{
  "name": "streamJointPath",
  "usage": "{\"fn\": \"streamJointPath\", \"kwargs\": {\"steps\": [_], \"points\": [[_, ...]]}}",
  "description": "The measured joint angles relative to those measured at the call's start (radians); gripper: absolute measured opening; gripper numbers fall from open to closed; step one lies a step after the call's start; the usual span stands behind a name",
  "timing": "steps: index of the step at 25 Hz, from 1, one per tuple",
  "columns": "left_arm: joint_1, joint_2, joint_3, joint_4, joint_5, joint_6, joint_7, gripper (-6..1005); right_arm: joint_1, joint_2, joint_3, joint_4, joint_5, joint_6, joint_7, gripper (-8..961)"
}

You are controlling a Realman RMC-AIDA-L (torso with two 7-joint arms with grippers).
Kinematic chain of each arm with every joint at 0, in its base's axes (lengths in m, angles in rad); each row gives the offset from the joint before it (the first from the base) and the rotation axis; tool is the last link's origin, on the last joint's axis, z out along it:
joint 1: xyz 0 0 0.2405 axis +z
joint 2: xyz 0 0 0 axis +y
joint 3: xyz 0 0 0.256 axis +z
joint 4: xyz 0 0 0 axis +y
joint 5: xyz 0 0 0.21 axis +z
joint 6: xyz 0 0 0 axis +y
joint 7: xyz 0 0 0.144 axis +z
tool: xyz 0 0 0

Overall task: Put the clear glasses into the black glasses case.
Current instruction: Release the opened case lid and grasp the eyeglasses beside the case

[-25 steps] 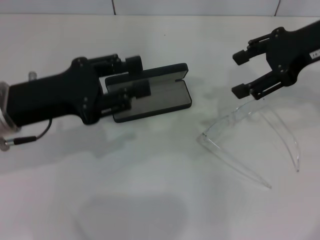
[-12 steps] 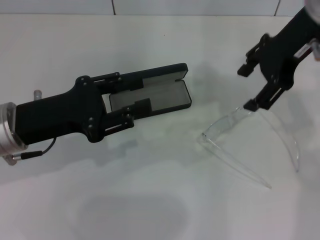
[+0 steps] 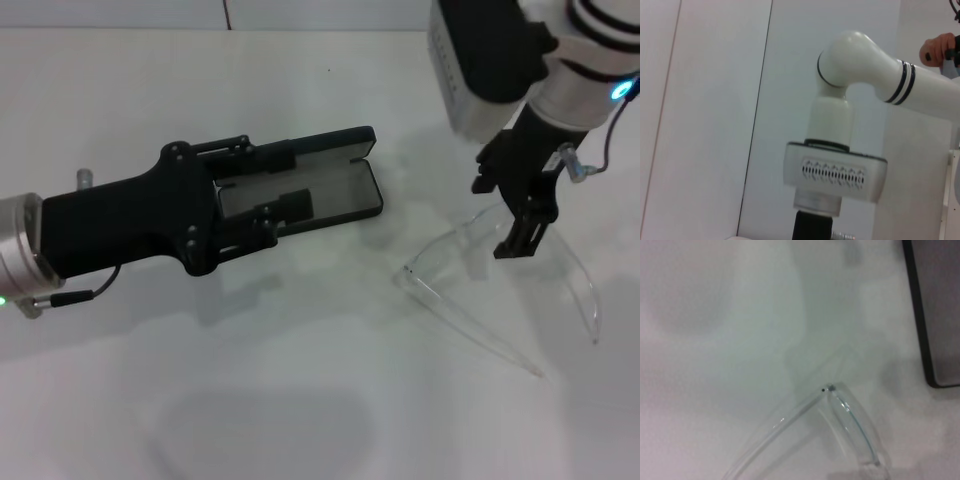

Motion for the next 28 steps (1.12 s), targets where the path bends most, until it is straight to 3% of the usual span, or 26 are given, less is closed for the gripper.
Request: {"fn": "streamJointPath", "kwargs": {"steps": [21,28], "points": [[-0.021,-0.002,0.008,-0.004,0.003,-0.039,0.001,520,-0.045,0.001,-0.258,0.103,0.169,0.297,-0.08,781],[-0.019,-0.002,0.007,-0.003,0.003,-0.039,0.001,518,-0.049,0.001,-0.268,0.104,0.171,0.319,-0.084,612]]}}
